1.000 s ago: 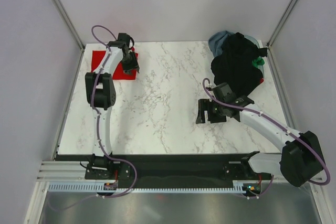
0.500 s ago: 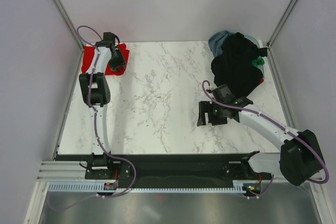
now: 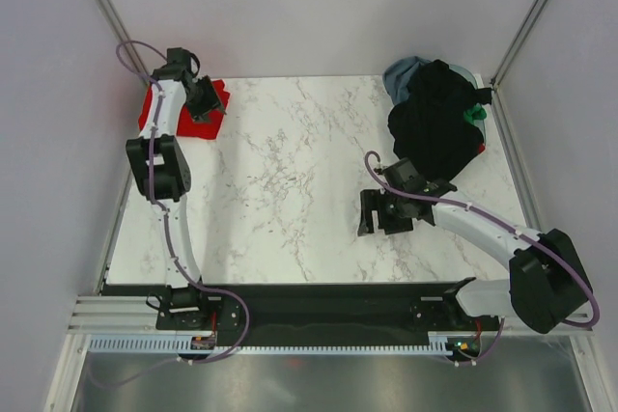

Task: Fold and stack the t-shirts
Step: Reset both grippers

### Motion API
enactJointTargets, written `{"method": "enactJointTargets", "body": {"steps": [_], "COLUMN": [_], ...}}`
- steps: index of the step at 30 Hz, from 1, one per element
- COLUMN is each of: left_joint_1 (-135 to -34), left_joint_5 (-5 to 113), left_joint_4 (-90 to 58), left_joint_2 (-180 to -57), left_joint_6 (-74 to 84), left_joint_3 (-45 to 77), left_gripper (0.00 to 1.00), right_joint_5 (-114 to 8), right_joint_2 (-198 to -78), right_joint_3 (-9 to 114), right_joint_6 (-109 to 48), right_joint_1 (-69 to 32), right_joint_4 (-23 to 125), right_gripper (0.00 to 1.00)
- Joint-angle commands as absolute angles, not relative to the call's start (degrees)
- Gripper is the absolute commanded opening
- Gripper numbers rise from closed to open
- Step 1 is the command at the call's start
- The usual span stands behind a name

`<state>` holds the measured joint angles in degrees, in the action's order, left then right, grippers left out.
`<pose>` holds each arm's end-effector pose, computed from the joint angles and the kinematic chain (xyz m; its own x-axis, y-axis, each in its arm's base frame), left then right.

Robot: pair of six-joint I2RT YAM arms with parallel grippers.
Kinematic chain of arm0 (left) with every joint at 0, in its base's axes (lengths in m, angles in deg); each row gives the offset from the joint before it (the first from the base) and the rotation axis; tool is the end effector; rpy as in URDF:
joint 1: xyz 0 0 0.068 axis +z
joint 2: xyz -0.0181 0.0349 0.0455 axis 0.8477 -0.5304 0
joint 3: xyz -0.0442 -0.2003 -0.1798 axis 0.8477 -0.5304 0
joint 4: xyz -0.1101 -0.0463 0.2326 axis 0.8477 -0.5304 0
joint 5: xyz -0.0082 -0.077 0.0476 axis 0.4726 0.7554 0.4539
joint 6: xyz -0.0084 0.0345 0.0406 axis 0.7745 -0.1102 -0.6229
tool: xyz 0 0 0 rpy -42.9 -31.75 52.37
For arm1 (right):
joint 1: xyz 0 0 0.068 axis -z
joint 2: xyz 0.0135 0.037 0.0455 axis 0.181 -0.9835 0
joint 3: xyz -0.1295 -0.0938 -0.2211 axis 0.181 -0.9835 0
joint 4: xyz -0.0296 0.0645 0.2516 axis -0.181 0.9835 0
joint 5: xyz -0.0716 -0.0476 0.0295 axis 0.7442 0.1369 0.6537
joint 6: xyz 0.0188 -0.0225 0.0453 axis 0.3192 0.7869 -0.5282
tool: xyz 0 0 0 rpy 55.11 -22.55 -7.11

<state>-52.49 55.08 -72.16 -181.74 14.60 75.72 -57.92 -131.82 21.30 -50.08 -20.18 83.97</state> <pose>0.5198 0.0439 0.2214 -0.8064 -0.4390 -0.3962 -0.3328 0.8907 -0.3096 0.2040 0.1295 0.1991 -0.9486 -0.0530 -0.3120 -0.1720 0.9139 0.3678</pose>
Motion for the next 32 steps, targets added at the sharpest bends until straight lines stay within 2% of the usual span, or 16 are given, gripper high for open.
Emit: {"method": "enactJointTargets", "body": {"steps": [1, 8, 11, 15, 21, 25, 32], "left_joint_1": [-52.78, -57.16, -59.90, -60.08, -59.99, -59.99, -59.99], "left_joint_5": [63.91, 64.81, 66.90, 71.84, 72.02, 69.91, 67.44], "left_joint_4": [-71.34, -70.99, -69.41, -66.69, -65.28, -64.57, -64.14], "left_joint_2": [-163.83, -142.83, -135.95, -120.34, -102.55, -93.14, -83.11], "left_joint_6": [18.49, 17.72, 14.73, 13.23, 10.59, 13.40, 16.39], "left_joint_3": [73.14, 55.13, 43.89, 25.12, 6.81, -0.86, -8.08], "left_gripper": [0.60, 0.59, 0.59, 0.59, 0.59, 0.57, 0.58], "right_joint_5": [-57.69, -55.85, -55.23, -57.24, -58.65, -59.18, -58.04], "right_joint_2": [-129.99, -125.60, -122.70, -118.66, -111.89, -106.28, -100.28], "right_joint_3": [22.19, 21.75, 21.49, 19.82, 16.75, 13.50, 8.48], "right_joint_6": [-52.58, -55.92, -57.06, -57.77, -61.45, -64.00, -66.47], "right_joint_1": [-21.91, -25.69, -26.57, -27.63, -29.65, -30.70, -31.32], "right_joint_4": [82.18, 82.35, 83.23, 82.09, 78.93, 75.42, 72.59], "right_gripper": [0.84, 0.85, 0.85, 0.86, 0.89, 0.98, 0.98]}}
